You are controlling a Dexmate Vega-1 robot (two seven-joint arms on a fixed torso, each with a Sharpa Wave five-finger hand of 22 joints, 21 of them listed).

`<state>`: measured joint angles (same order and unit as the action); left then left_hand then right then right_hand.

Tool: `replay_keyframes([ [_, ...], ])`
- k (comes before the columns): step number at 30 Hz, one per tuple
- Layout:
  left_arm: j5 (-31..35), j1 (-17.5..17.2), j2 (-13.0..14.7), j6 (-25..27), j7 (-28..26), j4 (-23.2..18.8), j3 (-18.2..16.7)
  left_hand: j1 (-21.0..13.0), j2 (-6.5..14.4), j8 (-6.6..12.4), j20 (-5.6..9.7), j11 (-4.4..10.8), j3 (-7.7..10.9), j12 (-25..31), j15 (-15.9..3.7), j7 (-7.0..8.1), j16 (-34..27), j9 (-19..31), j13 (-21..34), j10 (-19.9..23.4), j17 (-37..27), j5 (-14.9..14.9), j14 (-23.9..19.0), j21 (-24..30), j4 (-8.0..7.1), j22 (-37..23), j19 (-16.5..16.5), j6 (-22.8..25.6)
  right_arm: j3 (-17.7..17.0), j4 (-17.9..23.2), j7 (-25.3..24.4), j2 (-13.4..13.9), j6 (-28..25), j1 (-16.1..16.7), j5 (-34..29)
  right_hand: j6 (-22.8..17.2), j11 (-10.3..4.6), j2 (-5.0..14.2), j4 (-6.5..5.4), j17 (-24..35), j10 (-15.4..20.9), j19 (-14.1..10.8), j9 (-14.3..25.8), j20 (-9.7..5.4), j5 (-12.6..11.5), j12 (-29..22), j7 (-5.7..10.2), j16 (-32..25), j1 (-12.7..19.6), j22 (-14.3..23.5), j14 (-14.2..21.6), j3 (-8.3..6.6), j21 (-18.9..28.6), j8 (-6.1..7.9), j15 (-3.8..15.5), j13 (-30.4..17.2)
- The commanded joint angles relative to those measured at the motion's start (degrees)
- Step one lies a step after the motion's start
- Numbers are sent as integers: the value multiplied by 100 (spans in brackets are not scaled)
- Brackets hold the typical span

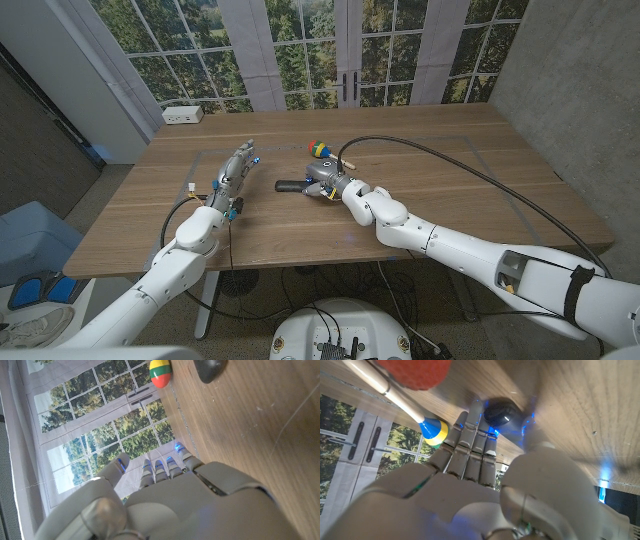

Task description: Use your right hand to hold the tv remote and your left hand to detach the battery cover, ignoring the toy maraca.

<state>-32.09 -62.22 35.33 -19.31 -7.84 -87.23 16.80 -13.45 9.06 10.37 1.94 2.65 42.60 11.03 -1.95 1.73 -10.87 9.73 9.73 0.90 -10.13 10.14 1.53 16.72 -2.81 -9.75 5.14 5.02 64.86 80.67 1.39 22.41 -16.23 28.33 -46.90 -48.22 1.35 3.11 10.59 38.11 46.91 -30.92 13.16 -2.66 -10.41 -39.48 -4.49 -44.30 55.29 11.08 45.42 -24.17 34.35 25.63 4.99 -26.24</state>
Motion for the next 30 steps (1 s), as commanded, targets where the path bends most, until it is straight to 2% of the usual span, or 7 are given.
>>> replay_keyframes([
  [1, 8, 81, 7, 84, 29, 2, 36, -2, 210, -17, 201, 0, 2, -6, -282, 26, 7, 13, 30, 1, 2, -4, -17, -16, 34, -23, 52, 35, -133, -343, -853, 66, 458, 96, 354, -1025, -1046, 430, -74, 38, 1194, -30, 71, -197, -36, -97, 706, 25, 519, 13, 84, -88, 55, 80, 754, -715],
  [3, 4, 98, 1, 87, 41, 9, 44, -5, 210, -20, 196, 6, 0, -7, -284, 20, 7, 13, 30, 1, 3, -5, -19, -20, 38, -23, 54, 26, -187, -347, -1040, 107, 580, 136, 421, -1031, -1085, 428, -78, 45, 1212, -16, 90, -198, -45, -122, 699, 48, 530, 15, 90, -92, 62, 100, 757, -746],
  [11, 23, 138, -15, 100, 47, 20, 78, -12, 207, -19, 192, 11, -6, -6, -285, 22, 8, 13, 30, 4, 5, -7, -25, -34, 51, -23, 62, 25, -371, -404, -1733, 208, 1008, 262, 582, -1051, -1074, 411, -85, 86, 1232, 10, 163, -161, -81, -198, 712, 98, 571, 16, 182, -101, 99, 177, 765, -866],
  [17, 35, 153, -26, 102, 42, 20, 95, -19, 202, -20, 190, 18, -15, -6, -288, 24, 7, 13, 30, 8, 7, -9, -33, -45, 64, -23, 68, 21, -513, -484, -2305, 243, 1325, 346, 653, -1049, -1120, 392, -106, 129, 1225, 40, 227, -179, -107, -251, 707, 143, 575, 15, 247, -91, 129, 236, 767, -972],
  [26, 54, 184, -40, 124, 36, 19, 124, -25, 179, -19, 186, 46, -33, -8, -282, 23, 11, 13, 30, 4, 12, -14, -38, -61, 90, -23, 75, 18, -708, -628, -3074, 213, 1633, 438, 705, -1042, -1128, 375, -116, 193, 1205, 65, 304, -197, -143, -310, 691, 194, 592, 15, 316, -83, 170, 306, 773, -1103],
  [30, 63, 190, -47, 126, 22, 8, 131, -24, 143, -21, 181, 67, -57, -9, -290, 22, 14, 13, 31, 3, 17, -19, -42, -67, 116, -23, 86, 10, -787, -730, -3470, 166, 1720, 474, 709, -1017, -1181, 363, -125, 229, 1202, 79, 344, -206, -158, -339, 706, 223, 591, 15, 336, -72, 192, 333, 767, -1170],
])
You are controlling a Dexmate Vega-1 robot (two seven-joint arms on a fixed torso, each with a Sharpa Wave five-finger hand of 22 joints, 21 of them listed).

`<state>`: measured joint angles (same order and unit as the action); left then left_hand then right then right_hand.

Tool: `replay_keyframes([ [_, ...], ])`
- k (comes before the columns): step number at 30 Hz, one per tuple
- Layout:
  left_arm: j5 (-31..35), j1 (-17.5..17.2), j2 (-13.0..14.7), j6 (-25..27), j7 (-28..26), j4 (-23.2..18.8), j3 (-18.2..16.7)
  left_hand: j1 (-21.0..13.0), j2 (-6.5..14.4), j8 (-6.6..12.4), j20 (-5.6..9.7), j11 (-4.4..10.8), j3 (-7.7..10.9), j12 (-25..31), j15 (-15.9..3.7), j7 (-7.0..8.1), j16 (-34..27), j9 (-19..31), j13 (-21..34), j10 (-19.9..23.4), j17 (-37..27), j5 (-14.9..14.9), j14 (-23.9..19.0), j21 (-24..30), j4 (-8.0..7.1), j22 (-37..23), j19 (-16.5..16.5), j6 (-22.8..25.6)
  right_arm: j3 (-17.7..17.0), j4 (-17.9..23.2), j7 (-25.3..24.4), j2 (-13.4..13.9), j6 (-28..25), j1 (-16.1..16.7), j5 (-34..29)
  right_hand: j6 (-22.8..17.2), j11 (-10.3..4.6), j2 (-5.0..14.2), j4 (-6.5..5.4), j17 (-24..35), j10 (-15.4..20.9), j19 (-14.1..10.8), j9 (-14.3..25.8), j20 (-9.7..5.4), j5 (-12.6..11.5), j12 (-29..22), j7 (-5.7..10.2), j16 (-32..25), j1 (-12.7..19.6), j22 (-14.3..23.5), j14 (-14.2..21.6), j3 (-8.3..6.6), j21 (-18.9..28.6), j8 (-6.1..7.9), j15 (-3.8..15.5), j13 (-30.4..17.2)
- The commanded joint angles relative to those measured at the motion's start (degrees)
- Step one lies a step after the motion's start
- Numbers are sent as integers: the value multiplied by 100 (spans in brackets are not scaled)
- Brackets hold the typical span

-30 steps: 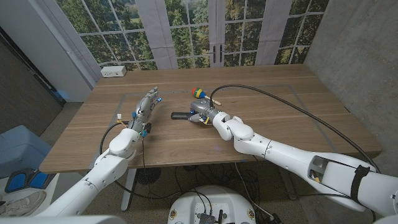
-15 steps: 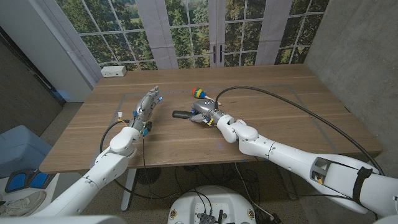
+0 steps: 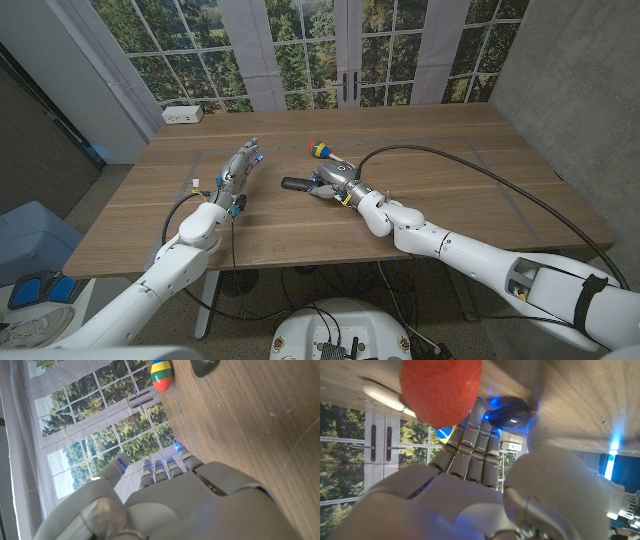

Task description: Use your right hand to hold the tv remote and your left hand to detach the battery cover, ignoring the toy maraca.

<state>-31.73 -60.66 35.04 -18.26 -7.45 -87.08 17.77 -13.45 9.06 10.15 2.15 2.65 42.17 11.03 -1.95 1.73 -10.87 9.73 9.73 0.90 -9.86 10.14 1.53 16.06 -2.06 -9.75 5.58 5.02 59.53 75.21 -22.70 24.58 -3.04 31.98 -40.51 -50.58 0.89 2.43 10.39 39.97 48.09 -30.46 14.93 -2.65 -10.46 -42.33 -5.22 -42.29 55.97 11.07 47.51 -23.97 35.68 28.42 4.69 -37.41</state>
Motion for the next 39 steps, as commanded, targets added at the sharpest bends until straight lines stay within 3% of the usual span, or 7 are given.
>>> replay_keyframes([
  [1, 30, 38, -19, 20, -11, -7, 37, -23, 134, 1, 160, 72, -20, -9, -293, 25, 15, 13, 31, 5, -9, -21, -42, -3, 47, -23, 45, 10, -269, -213, -1157, -65, 423, 116, 70, -783, -1136, 434, -108, 43, 1083, 34, 170, -208, -154, -57, 784, 26, 522, 16, 125, -92, 61, 57, 795, -58],
  [6, 45, 48, -24, 30, -20, -19, 52, -20, 101, 1, 160, 82, -53, -10, -289, 26, 17, 12, 31, 2, -4, -26, -50, -13, 80, -22, 60, 7, -325, -309, -1538, -103, 502, 142, 63, -776, -1142, 430, -113, 92, 1084, 45, 217, -217, -174, -93, 807, 57, 530, 17, 149, -85, 90, 99, 803, -138],
  [16, 76, 21, 15, 88, -52, -124, 61, 6, -128, 5, 156, 143, -228, -4, -262, 25, 27, 13, 32, 21, 22, -42, -117, -61, 286, -18, 114, -2, -360, -451, -1978, -132, 626, 167, 62, -755, -1152, 427, -117, 150, 1082, 68, 250, -216, -197, -108, 818, 107, 540, 17, 173, -80, 126, 131, 806, -193],
  [26, 227, -7, 194, 384, -155, -405, 99, -69, -495, 22, -6, 156, -448, 6, -18, -22, -38, 16, 41, 63, 18, -35, -626, -103, 845, -17, 452, 11, -344, -559, -2318, -169, 723, 161, 20, -763, -1168, 411, -117, 216, 1090, 96, 244, -212, -219, -103, 831, 158, 552, 17, 190, -70, 163, 152, 810, -213],
  [28, 202, -12, 239, 478, -138, -461, 97, -112, -599, 57, -37, 74, -495, 60, 7, -103, -61, 27, 51, 217, 8, -32, -821, -124, 1009, -23, 539, 89, -341, -567, -2380, -167, 753, 163, 10, -768, -1161, 407, -118, 229, 1093, 102, 238, -212, -223, -103, 833, 170, 552, 17, 192, -67, 170, 155, 808, -219],
  [33, 296, -7, 335, 666, -213, -592, 122, -169, -728, 109, -89, -38, -570, 157, -13, -202, -107, 47, 73, 545, -7, -40, -1167, -148, 1161, -35, 675, 259, -337, -540, -2441, -130, 795, 177, -8, -761, -1158, 406, -124, 256, 1099, 114, 231, -215, -233, -96, 836, 206, 551, 17, 188, -65, 189, 159, 805, -218],
  [39, 383, -5, 422, 847, -275, -750, 150, -203, -892, 153, -114, -52, -658, 213, -45, -274, -135, 71, 103, 796, -23, -41, -1432, -177, 1212, -46, 768, 441, -317, -616, -2661, -123, 953, 171, -62, -763, -1168, 395, -131, 303, 1100, 140, 223, -230, -242, -90, 852, 244, 544, 17, 190, -51, 212, 169, 805, -230],
])
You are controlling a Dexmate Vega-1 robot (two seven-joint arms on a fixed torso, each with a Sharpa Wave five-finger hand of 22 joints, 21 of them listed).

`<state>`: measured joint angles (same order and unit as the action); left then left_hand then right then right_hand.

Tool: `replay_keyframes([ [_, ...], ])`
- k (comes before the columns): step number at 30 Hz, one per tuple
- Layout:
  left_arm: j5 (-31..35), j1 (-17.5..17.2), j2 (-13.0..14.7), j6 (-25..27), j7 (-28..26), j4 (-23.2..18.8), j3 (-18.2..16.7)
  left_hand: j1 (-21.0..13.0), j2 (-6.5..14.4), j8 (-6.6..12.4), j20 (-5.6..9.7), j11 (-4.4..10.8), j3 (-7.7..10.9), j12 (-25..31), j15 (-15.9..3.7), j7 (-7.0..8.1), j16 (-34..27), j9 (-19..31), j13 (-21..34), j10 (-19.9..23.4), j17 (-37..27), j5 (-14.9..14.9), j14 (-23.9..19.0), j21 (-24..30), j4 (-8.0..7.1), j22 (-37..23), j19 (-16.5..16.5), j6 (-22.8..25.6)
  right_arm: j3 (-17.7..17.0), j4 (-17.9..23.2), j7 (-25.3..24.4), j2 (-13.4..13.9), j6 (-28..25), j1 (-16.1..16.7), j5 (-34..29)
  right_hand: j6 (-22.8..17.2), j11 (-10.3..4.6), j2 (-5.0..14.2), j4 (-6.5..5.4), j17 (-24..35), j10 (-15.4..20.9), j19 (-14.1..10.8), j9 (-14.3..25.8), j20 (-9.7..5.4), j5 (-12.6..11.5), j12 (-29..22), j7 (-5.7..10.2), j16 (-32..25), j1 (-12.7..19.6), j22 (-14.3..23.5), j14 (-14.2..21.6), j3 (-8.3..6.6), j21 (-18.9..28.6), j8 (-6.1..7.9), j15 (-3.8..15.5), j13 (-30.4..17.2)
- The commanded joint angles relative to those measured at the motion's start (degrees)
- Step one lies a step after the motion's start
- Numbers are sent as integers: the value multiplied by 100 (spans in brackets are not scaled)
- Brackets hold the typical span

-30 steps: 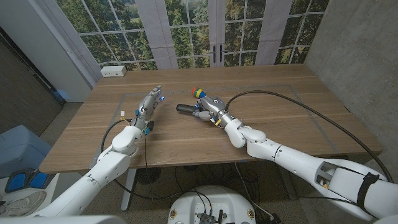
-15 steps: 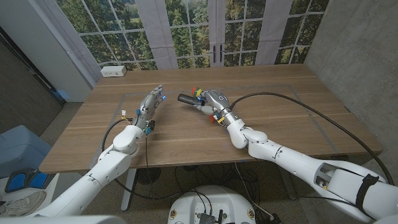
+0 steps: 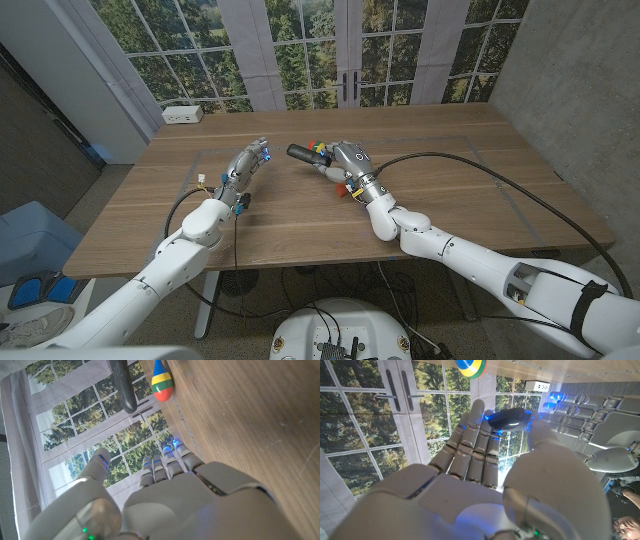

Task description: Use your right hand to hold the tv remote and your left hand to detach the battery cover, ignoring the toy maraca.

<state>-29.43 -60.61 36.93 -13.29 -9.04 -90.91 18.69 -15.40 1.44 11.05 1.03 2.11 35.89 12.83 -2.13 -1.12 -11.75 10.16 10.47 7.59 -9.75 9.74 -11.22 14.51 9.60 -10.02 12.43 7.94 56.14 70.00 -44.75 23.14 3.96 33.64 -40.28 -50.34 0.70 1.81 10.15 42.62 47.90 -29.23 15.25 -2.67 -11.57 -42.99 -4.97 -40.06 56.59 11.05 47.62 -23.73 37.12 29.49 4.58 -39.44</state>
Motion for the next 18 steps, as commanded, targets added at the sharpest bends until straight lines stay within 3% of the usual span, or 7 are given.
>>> replay_keyframes([
  [1, 150, -12, 240, 358, -110, -383, 59, -1, -191, 66, -6, -7, -60, 39, -52, 16, -55, 31, 34, 158, -37, -1, -207, -28, 52, -21, 95, 169, 26, -106, -485, 20, 257, 3, -103, -788, -1155, 451, -107, 51, 1112, 31, 185, -235, -133, -26, 840, 28, 482, 18, 182, -70, 72, 61, 817, -43],
  [6, 215, -22, 286, 459, -168, -505, 73, -5, -358, 85, -59, -27, -133, 56, -61, -32, -82, 42, 49, 253, -49, 9, -366, -39, 67, -27, 141, 243, 52, -185, -625, 11, 334, -23, -159, -804, -1175, 439, -110, 86, 1125, 53, 166, -238, -141, -15, 856, 67, 476, 17, 173, -59, 91, 68, 817, -36],
  [10, 207, 11, 316, 565, -137, -554, 94, -101, -478, 138, -112, -128, -166, 108, -91, -124, -123, 55, 66, 467, -60, 31, -591, -34, 77, -34, 255, 409, 98, -267, -745, -7, 378, -52, -232, -800, -1175, 432, -106, 109, 1122, 75, 162, -248, -148, -8, 869, 92, 483, 17, 165, -56, 99, 72, 823, -41],
  [18, 129, 104, 340, 727, -35, -584, 132, -570, -694, 324, -164, -123, -251, 277, -273, -347, -282, 87, 108, 1316, -91, 53, -1414, 98, 67, -66, 905, 1117, 173, -484, -999, -84, 537, -138, -288, -814, -1169, 423, -105, 171, 1130, 103, 138, -257, -166, 23, 900, 156, 493, 17, 146, -46, 135, 83, 829, -22],
])
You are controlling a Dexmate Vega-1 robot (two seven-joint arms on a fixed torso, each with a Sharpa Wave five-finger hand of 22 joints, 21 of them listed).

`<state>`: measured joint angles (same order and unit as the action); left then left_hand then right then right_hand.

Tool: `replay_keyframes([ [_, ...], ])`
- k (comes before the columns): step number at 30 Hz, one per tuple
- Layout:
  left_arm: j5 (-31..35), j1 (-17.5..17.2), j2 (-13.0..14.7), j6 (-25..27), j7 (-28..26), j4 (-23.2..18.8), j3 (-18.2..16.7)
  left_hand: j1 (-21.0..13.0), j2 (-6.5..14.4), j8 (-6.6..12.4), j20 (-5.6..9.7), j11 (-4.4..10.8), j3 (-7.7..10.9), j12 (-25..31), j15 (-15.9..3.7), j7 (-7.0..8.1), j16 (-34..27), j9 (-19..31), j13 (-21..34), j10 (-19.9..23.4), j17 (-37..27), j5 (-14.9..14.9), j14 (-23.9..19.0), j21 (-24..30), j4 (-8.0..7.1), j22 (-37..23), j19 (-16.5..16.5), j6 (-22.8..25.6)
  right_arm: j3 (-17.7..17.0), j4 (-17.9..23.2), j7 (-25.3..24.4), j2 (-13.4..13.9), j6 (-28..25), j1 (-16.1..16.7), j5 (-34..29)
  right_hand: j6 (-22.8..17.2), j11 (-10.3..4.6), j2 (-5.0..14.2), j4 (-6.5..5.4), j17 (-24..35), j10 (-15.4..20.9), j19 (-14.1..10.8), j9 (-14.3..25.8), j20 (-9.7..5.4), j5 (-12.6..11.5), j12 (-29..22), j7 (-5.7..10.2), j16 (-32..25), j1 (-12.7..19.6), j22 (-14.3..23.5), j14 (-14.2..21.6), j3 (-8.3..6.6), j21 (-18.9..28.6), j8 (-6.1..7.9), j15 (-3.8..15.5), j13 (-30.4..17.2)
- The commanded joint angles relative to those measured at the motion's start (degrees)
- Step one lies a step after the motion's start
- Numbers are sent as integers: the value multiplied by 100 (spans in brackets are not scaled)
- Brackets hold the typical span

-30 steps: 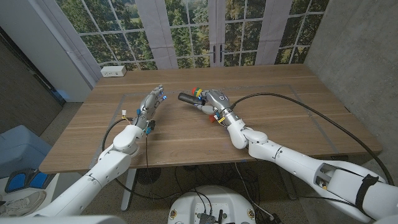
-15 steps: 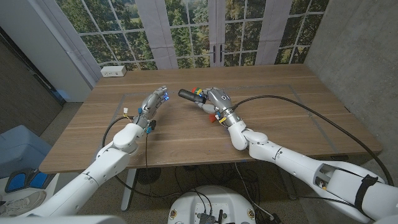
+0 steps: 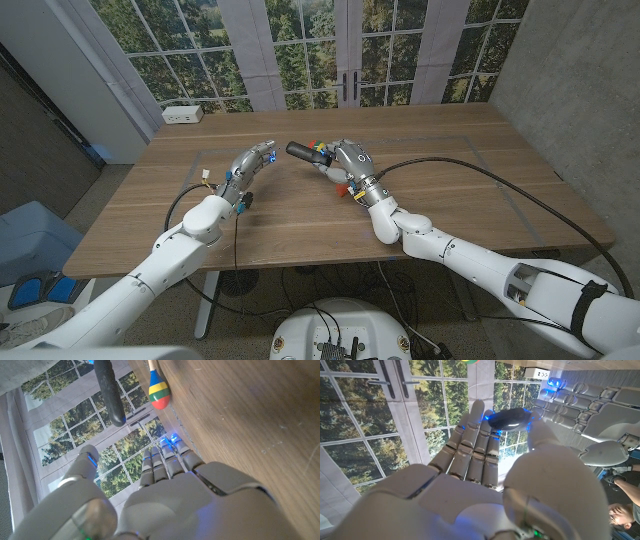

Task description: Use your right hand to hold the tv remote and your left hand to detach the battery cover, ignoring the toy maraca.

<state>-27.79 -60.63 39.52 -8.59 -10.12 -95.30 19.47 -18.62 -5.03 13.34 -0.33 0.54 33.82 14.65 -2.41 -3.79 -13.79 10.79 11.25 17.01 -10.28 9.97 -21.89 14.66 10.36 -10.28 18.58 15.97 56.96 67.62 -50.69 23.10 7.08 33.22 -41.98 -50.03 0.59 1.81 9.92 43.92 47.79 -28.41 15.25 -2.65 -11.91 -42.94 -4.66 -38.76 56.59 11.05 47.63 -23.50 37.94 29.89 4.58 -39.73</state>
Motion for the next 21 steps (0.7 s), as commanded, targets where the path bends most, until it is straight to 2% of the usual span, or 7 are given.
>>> replay_keyframes([
  [1, -22, 117, 89, 280, 70, -154, 64, -314, -57, 101, -23, 54, -53, 105, -282, -81, -107, 29, 34, 452, -42, 31, -458, 110, -8, -45, 380, 357, 98, -268, -425, -90, 246, -107, -116, -839, -1159, 420, -85, 48, 1139, 25, 135, -260, -134, 22, 867, 35, 490, 17, 141, -66, 56, 41, 826, 9],
  [2, -4, 125, 93, 305, 51, -168, 72, -371, -70, 110, -11, 95, -64, 110, -294, -88, -123, 32, 38, 511, -46, 31, -532, 124, -7, -49, 437, 400, 107, -302, -451, -105, 272, -124, -115, -846, -1170, 415, -85, 54, 1131, 32, 132, -264, -135, 23, 870, 47, 488, 17, 133, -63, 60, 44, 825, 0],
  [4, 28, 141, 104, 351, 27, -191, 88, -477, -87, 145, -12, 81, -79, 134, -331, -97, -136, 40, 45, 651, -52, 31, -611, 143, -3, -57, 515, 513, 129, -351, -485, -126, 308, -153, -121, -844, -1178, 415, -87, 71, 1136, 37, 133, -268, -140, 23, 873, 62, 490, 17, 130, -60, 70, 50, 826, -8],
  [5, 30, 149, 112, 370, 32, -200, 94, -531, -100, 166, 2, 133, -97, 144, -384, -97, -158, 45, 49, 727, -58, 28, -693, 152, -7, -61, 557, 578, 140, -383, -510, -137, 342, -169, -119, -847, -1172, 416, -90, 81, 1143, 42, 128, -272, -142, 34, 873, 71, 487, 17, 129, -57, 76, 51, 825, 9],
  [13, -54, 191, 116, 403, 135, -192, 107, -959, -33, 298, 11, 239, -116, 211, -462, -126, -259, 71, 64, 1177, -84, 21, -1046, 219, -8, -78, 807, 981, 211, -510, -671, -182, 426, -234, -156, -851, -1168, 420, -100, 136, 1158, 60, 110, -274, -157, 46, 881, 119, 481, 16, 138, -46, 111, 60, 827, 6],
  [17, -119, 246, 92, 355, 257, -122, 128, -1070, 5, 364, 28, 136, -151, 227, -470, -120, -304, 80, 72, 1325, -99, 11, -1170, 241, -28, -84, 884, 1184, 245, -559, -736, -196, 430, -259, -188, -851, -1171, 416, -96, 165, 1164, 69, 101, -275, -163, 48, 887, 140, 486, 15, 141, -40, 128, 64, 830, -5],
  [21, -253, 324, 65, 310, 474, -26, 155, -1177, 65, 417, 33, 173, -179, 284, -499, -100, -364, 90, 84, 1576, -113, 5, -1322, 259, -42, -89, 948, 1353, 294, -656, -865, -222, 474, -297, -233, -844, -1169, 410, -94, 189, 1148, 88, 99, -287, -168, 50, 913, 161, 490, 15, 139, -35, 138, 67, 832, -27],
])
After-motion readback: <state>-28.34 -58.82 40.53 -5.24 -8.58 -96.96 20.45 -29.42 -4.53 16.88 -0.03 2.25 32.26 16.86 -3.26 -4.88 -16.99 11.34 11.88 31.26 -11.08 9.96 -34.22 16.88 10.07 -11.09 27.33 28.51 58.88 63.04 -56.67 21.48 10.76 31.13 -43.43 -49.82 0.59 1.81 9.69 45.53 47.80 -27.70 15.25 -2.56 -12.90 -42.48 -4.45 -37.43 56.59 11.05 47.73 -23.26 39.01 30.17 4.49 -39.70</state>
